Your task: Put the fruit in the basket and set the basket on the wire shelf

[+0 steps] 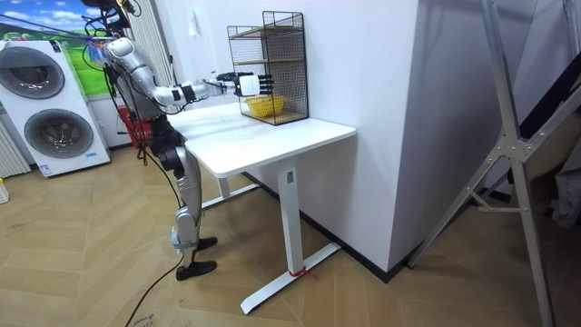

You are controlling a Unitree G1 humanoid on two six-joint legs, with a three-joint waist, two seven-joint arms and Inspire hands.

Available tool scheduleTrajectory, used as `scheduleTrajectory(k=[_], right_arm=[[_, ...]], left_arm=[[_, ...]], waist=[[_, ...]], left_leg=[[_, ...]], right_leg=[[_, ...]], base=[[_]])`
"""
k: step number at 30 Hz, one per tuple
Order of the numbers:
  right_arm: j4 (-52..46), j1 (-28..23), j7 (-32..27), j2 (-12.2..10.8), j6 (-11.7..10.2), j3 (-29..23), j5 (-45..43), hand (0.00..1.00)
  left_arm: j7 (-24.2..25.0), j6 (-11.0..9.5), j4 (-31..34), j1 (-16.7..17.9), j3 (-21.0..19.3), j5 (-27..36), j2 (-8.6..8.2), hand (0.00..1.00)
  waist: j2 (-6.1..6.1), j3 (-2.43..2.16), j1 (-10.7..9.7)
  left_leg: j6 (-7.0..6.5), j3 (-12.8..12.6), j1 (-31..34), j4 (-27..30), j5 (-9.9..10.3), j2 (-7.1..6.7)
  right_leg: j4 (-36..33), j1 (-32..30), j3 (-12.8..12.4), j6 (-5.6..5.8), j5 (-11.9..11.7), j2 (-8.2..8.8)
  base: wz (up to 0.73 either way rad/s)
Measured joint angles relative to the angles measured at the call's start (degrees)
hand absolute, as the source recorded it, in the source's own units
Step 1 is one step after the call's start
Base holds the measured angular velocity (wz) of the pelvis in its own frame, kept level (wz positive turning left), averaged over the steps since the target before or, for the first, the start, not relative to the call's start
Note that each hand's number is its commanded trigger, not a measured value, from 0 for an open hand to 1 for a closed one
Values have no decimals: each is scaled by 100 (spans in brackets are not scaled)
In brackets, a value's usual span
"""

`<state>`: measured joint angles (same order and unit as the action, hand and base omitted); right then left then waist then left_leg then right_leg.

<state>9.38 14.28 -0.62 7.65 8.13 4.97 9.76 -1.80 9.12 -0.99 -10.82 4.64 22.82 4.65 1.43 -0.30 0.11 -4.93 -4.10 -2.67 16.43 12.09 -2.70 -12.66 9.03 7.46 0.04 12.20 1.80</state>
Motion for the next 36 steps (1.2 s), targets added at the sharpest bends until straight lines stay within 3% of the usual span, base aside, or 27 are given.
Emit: scheduleTrajectory(k=[5,9,15,20,22,25,29,36], right_arm=[[-476,-271,97,3,-1,1,-39,0],[-684,-495,211,8,-5,1,4,0],[-1006,-1075,263,-21,-31,52,98,0],[-1231,-1344,310,-26,-204,42,108,0],[-1363,-1559,363,-32,-413,57,91,0],[-1602,-1974,394,-19,-571,140,122,0],[-1718,-2378,526,-13,-574,289,136,0],[-2109,-2821,583,116,-750,153,116,0]], left_arm=[[61,-6,447,147,-1,5,11,0],[115,-6,448,229,5,7,14,0],[131,-175,451,713,129,9,-56,0],[276,-314,636,1172,131,14,-67,0],[425,-514,734,1416,150,17,-69,0],[515,-658,890,1818,332,35,12,0],[654,-715,941,2339,500,30,107,0],[874,-878,987,2807,391,-120,401,0]], waist=[[2,-3,11],[10,-6,9],[6,-5,17],[8,-5,-2],[9,-2,20],[4,0,28],[3,2,25],[-46,1,14]], left_leg=[[7,7,-10,-17,-10,0],[6,9,-18,-31,-11,-1],[17,-29,-88,-211,-97,-7],[31,-42,-94,-279,-126,-3],[33,-43,-90,-284,-130,-3],[32,-36,-54,-285,-129,-4],[34,5,21,-267,-131,-10],[37,136,242,-150,-133,-21]], right_leg=[[3,7,17,-2,-1,-3],[19,3,20,-4,-4,-3],[103,4,-15,-11,-64,-11],[100,-2,-52,-19,-68,-21],[104,-7,-56,-19,-69,-22],[108,-9,-38,-19,-69,-22],[106,-48,5,-20,-69,-21],[88,-221,83,-32,-75,-29]], base=[[0],[0],[-4],[-2],[0],[1],[4],[9]])
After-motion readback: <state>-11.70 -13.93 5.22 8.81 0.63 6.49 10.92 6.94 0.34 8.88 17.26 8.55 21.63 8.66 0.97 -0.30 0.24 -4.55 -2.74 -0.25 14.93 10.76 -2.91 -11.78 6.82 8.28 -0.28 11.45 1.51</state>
